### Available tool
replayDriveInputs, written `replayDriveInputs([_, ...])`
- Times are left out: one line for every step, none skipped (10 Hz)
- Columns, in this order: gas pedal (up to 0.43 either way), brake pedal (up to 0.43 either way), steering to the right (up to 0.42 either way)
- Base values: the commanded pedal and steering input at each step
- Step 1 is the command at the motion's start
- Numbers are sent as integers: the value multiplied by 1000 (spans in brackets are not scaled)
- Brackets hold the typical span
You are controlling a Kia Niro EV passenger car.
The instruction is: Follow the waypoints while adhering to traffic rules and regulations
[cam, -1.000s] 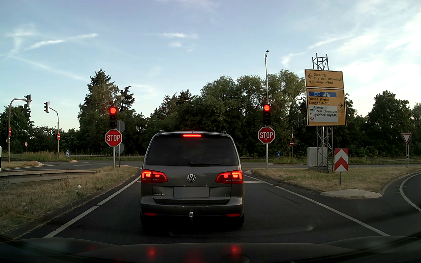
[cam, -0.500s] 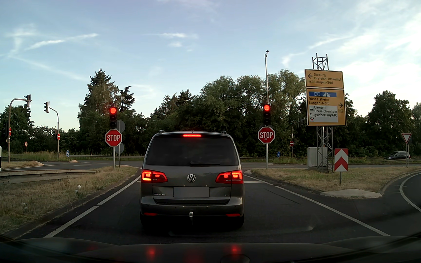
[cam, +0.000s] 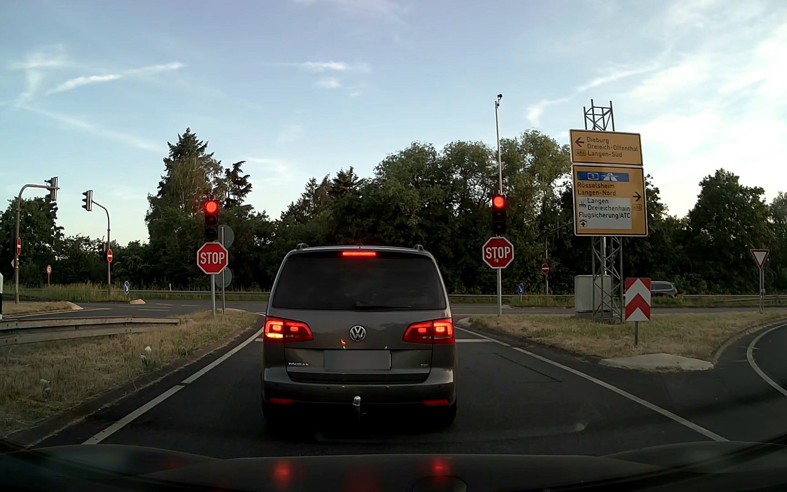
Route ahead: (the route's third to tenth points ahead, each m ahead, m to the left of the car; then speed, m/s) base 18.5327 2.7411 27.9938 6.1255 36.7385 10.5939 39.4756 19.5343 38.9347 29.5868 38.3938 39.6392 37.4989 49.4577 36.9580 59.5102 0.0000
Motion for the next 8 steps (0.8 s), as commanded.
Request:
replayDriveInputs([0,390,-10])
replayDriveInputs([0,390,-10])
replayDriveInputs([0,390,-10])
replayDriveInputs([0,390,-10])
replayDriveInputs([0,390,-10])
replayDriveInputs([0,390,-10])
replayDriveInputs([0,390,-10])
replayDriveInputs([0,390,-10])
